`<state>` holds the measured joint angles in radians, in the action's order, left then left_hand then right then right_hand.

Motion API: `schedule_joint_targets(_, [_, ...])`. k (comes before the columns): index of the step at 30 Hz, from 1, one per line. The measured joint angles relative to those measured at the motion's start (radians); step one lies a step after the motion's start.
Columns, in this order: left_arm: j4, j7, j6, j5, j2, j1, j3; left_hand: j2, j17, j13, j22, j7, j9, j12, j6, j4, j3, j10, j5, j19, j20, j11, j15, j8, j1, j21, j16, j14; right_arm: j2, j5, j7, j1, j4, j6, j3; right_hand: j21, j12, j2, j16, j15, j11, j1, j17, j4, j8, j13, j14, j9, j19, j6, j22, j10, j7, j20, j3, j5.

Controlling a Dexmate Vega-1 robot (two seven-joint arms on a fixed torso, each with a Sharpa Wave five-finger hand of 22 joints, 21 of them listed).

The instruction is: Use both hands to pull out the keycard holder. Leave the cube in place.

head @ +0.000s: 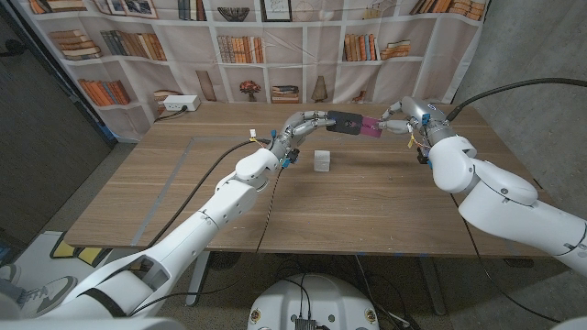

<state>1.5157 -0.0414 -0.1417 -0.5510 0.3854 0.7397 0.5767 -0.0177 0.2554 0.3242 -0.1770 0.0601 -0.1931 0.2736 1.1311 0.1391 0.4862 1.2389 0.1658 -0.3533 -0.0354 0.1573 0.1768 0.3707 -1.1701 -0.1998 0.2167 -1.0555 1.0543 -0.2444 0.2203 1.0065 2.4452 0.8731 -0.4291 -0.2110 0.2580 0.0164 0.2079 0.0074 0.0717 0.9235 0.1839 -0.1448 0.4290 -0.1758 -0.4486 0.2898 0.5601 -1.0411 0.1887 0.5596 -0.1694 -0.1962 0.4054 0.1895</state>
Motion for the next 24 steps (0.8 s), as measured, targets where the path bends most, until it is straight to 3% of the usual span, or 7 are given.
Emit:
schedule_joint_targets(5, [0.003,0.006,0.0,-0.006,0.004,0.007,-0.009,0.0,0.0,0.0,0.0,0.0,0.0,0.0,0.0,0.0,0.0,0.0,0.0,0.0,0.0,0.0,0.0,0.0,0.0,0.0,0.0,0.0,0.002,0.008,0.003,0.0,-0.001,0.0,0.0,0.004,0.0,0.0,0.0,0.0,0.0,0.0,0.0,0.003,0.0,0.0,0.0,0.004,-0.009,0.0,0.0,0.0,0.0,0.007,-0.003,0.0])
schedule_joint_targets(8, [0.004,0.01,-0.002,-0.01,0.006,0.011,-0.015,0.0,0.0,0.0,0.0,0.0,0.001,0.0,0.0,0.0,0.0,0.0,0.0,0.0,0.0,0.0,0.0,0.0,0.0,0.0,0.0,0.0,0.002,0.011,0.007,-0.003,-0.002,0.002,-0.002,0.012,-0.007,0.004,-0.002,-0.002,0.0,-0.004,0.0,0.001,0.0,-0.004,-0.002,0.01,-0.041,0.005,0.0,0.0,0.005,0.021,-0.013,0.0])
schedule_joint_targets(14, [0.004,0.016,-0.011,-0.015,0.008,0.017,-0.023,0.0,0.0,0.0,0.0,0.0,0.0,0.0,0.0,0.0,0.0,0.0,-0.001,0.0,0.0,0.0,0.0,0.0,0.0,0.0,0.0,0.0,0.002,0.008,0.018,-0.011,-0.004,0.01,-0.018,0.019,-0.007,0.015,-0.009,-0.04,0.019,-0.015,0.005,0.011,0.004,-0.004,-0.004,0.021,-0.106,0.009,0.0,0.019,0.001,0.059,-0.022,0.0])
schedule_joint_targets(24, [0.0,0.024,-0.026,-0.024,0.014,0.028,-0.038,0.0,0.0,0.0,0.0,0.0,0.0,0.0,0.0,0.0,0.0,0.0,0.001,0.0,0.0,0.0,0.002,-0.001,0.0,0.0,0.0,0.002,-0.022,-0.016,0.058,-0.013,-0.012,0.015,-0.037,0.019,-0.007,0.024,-0.009,-0.049,0.042,-0.024,0.005,0.019,0.008,-0.004,-0.012,0.028,-0.14,0.012,0.005,0.033,-0.007,0.072,-0.03,0.0])
